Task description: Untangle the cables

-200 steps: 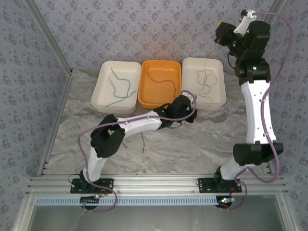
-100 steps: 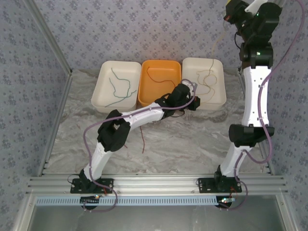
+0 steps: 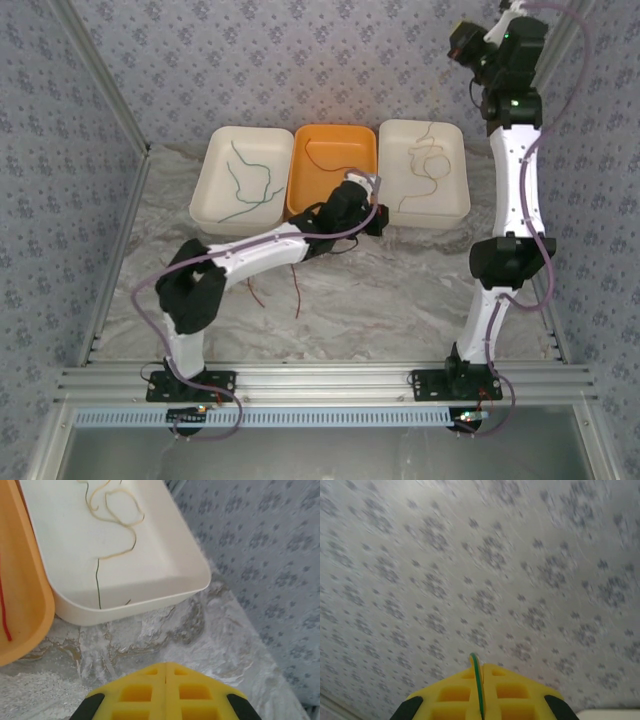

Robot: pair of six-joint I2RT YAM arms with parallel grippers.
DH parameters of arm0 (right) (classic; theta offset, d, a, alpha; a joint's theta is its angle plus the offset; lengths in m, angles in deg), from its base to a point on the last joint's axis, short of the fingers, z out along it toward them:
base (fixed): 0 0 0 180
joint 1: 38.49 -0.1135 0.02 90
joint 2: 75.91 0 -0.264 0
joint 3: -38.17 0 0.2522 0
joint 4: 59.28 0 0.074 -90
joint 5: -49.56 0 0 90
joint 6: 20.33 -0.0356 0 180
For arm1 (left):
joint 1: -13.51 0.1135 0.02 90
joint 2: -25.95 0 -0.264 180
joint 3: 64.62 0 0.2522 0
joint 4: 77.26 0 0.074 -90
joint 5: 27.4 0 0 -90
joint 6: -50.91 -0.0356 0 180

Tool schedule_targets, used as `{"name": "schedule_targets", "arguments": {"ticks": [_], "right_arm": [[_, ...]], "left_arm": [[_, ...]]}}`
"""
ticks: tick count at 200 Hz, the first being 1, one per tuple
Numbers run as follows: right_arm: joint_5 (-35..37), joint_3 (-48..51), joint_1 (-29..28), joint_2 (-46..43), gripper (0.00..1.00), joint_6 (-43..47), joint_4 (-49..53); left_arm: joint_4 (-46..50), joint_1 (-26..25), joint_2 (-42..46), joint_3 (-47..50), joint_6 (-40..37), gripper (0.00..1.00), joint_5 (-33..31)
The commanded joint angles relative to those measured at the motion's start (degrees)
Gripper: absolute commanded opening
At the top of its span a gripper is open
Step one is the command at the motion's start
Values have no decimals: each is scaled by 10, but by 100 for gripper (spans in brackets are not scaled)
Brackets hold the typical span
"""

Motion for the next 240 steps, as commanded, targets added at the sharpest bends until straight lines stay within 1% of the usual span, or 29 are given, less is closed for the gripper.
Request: {"name": "schedule_targets", "arguments": {"ticks": [1, 41, 60, 79, 93, 121, 163, 183, 203, 240], "right_arm": [[-3, 45, -6, -23, 0, 17, -27], [-6, 35, -8, 47, 0, 31, 0], [-9, 59, -6, 76, 0, 33, 0], [-16, 102, -5, 82, 0, 35, -8], [-17, 153, -6, 72, 0, 33, -14], [-2, 270, -11, 23, 0, 35, -29], [45, 405, -14, -27, 0, 49, -4], [60, 466, -5, -52, 0, 49, -16], [77, 498, 2, -69, 0, 55, -3], [147, 521, 2, -88, 0, 72, 47]], "left_arm": [[12, 5, 44, 25, -16, 1, -29], [21, 14, 84, 75, -8, 1, -35], [23, 15, 106, 107, -1, 1, -38], [25, 15, 126, 137, 2, 1, -43], [25, 18, 136, 155, 6, 1, -46], [22, 24, 147, 174, 9, 1, -44], [25, 25, 167, 190, 17, 1, -46], [34, 25, 186, 201, 20, 1, -51], [47, 25, 206, 212, 22, 1, -62], [67, 25, 243, 232, 26, 1, -86]]}}
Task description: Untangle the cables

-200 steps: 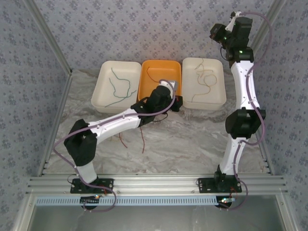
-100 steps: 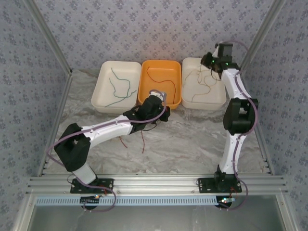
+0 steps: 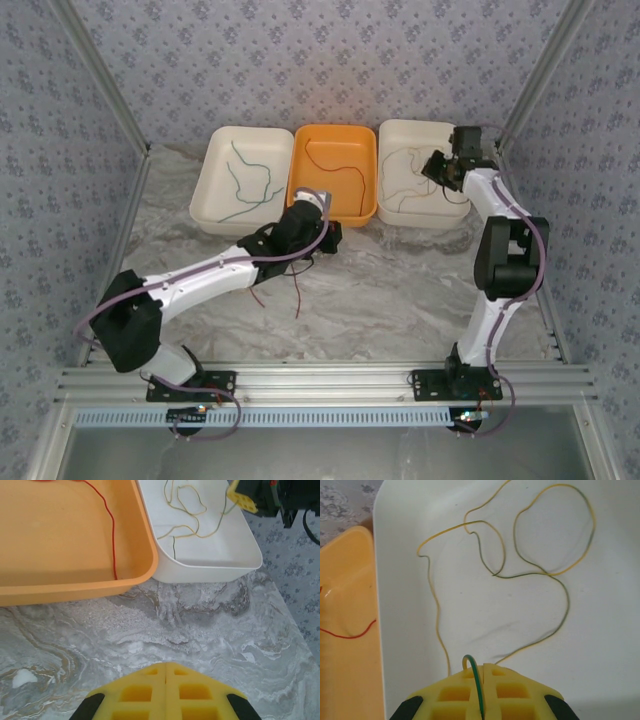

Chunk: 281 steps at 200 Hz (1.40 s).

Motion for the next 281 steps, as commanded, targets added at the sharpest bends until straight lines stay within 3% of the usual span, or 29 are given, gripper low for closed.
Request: {"name": "schedule_targets", "arguments": {"ticks": [1, 31, 61, 87, 138, 145, 172, 209, 229, 242, 281], "right_arm": [[63, 15, 2, -24, 0, 22, 43], [103, 13, 9, -19, 0, 28, 80], [107, -3, 16, -5, 26, 28, 105], [117, 8, 11, -44, 46, 30, 95], [145, 31, -34, -168, 53, 34, 90], [151, 43, -47, -194, 53, 36, 88], [170, 137, -153, -310, 49, 32, 53], [151, 309, -399, -397, 48, -4, -24], [179, 325, -531, -338, 50, -18, -26], [208, 302, -587, -268, 50, -19, -15], [243, 165, -613, -73, 53, 0, 8]], "left_arm": [[23, 2, 34, 11, 7, 1, -27], [55, 2, 61, 21, 18, 3, -48], [105, 4, 108, 38, 34, 11, -78], [165, 17, 166, 62, 58, 13, -108], [309, 98, 326, 150, 129, 23, -145], [335, 113, 351, 162, 143, 28, -153], [413, 184, 435, 224, 192, 47, -141], [346, 321, 459, 323, 182, 53, 23], [327, 343, 423, 342, 168, 56, 50], [307, 343, 413, 356, 170, 56, 58], [281, 340, 429, 367, 183, 59, 72]]}}
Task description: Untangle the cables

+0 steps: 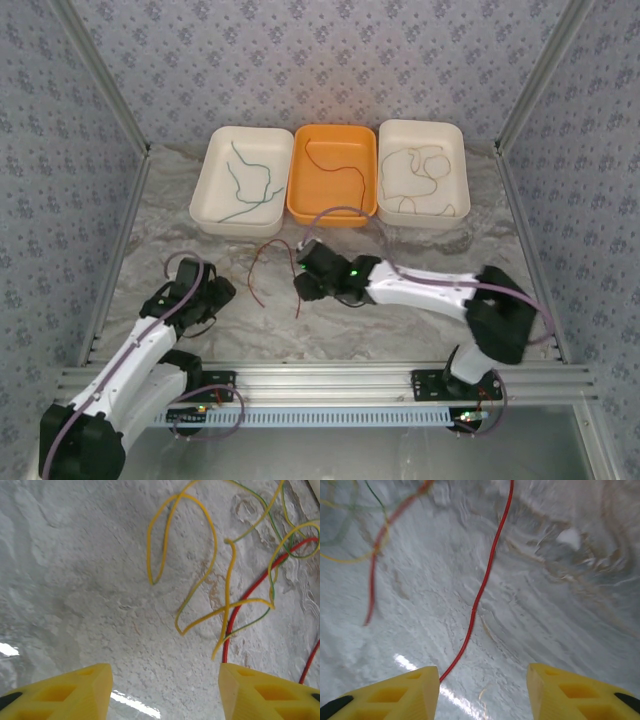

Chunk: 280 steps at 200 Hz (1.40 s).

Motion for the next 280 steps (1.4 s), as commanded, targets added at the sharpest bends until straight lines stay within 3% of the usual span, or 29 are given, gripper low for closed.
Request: {"name": "schedule_targets", "arguments": {"ticks": [1, 51, 106, 139, 160, 167, 172, 187, 229, 280], "right_arm": [[54, -93, 9, 76, 53, 5, 16], [44, -252, 57, 233, 56, 1, 67], [37, -342, 72, 329, 46, -14, 108], [39, -359, 74, 349, 33, -22, 113], [54, -352, 75, 344, 15, -27, 114], [59, -341, 75, 335, 6, -27, 109], [67, -332, 76, 327, 0, -28, 103], [98, -290, 76, 286, 0, -31, 96], [179, -102, 115, 73, 0, -32, 71], [163, 24, 234, -180, 0, -8, 98]], "left_arm": [[-32, 0, 19, -5, 9, 59, 28], [-21, -3, 25, -22, 2, 60, 30], [-64, -3, -50, -41, -17, 63, 24], [-107, -2, -140, -44, -27, 64, -5], [-151, 0, -199, -48, -26, 60, -22], [-166, 0, -216, -52, -28, 51, -26], [-177, 0, -226, -53, -30, 40, -28], [-190, -1, -251, -61, -40, 0, -40], [-183, 0, -243, -61, -57, 0, -58], [-178, 0, -247, -73, -68, 0, -53]]}}
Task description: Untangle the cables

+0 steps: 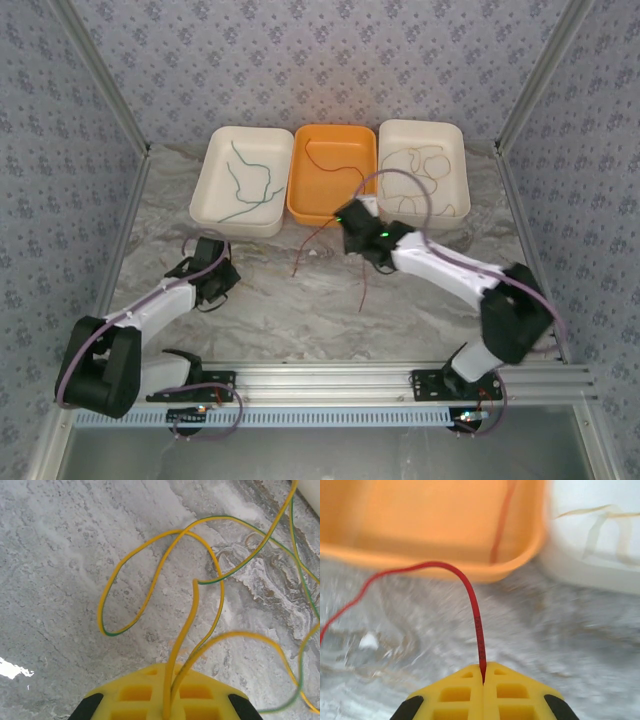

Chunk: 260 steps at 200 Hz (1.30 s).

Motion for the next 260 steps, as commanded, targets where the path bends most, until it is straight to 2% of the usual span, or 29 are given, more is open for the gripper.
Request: {"name": "schedule_targets", "arguments": {"ticks": [1, 32, 59, 66, 72, 80, 89, 94, 106, 135, 170, 192, 211, 236, 260], "right_arm": [[15, 28, 43, -81, 0, 12, 28], [2, 11, 104, -175, 0, 31, 68], [-31, -20, 112, -212, 0, 46, 75], [-42, -23, 114, -219, 0, 46, 74], [-50, -27, 115, -225, 0, 45, 75], [-60, -32, 116, -232, 0, 42, 77], [-83, -34, 117, -239, 0, 40, 73], [-99, -34, 117, -244, 0, 40, 68], [-134, -35, 120, -251, 0, 38, 59], [-193, -26, 121, -259, 0, 32, 36], [-250, -21, 121, -256, 0, 26, 8], [-279, -33, 121, -241, 0, 31, 15], [-291, -45, 121, -226, 0, 29, 30], [-312, -50, 123, -224, 0, 16, 35], [-334, -72, 124, -217, 0, 13, 51]], "left_arm": [[-2, 0, 4, -20, -15, 0, -10], [-9, -6, -6, -31, -19, 0, 21], [-34, -57, -22, -53, -31, 0, 70], [-28, -80, -28, -65, -33, 10, 68], [-17, -97, -31, -76, -32, 25, 61], [3, -116, -29, -86, -28, 52, 47], [18, -134, -12, -89, -18, 70, 22], [22, -141, 6, -86, -11, 79, 10], [28, -148, 54, -78, 5, 88, -4], [73, -150, 163, -89, 28, 87, -7], [86, -155, 208, -129, 21, 73, 38], [41, -178, 183, -156, 0, 71, 94], [-15, -223, 142, -179, -10, 75, 125], [-64, -298, 68, -206, -40, 80, 102], [-82, -341, -5, -226, -69, 83, 74]]}}
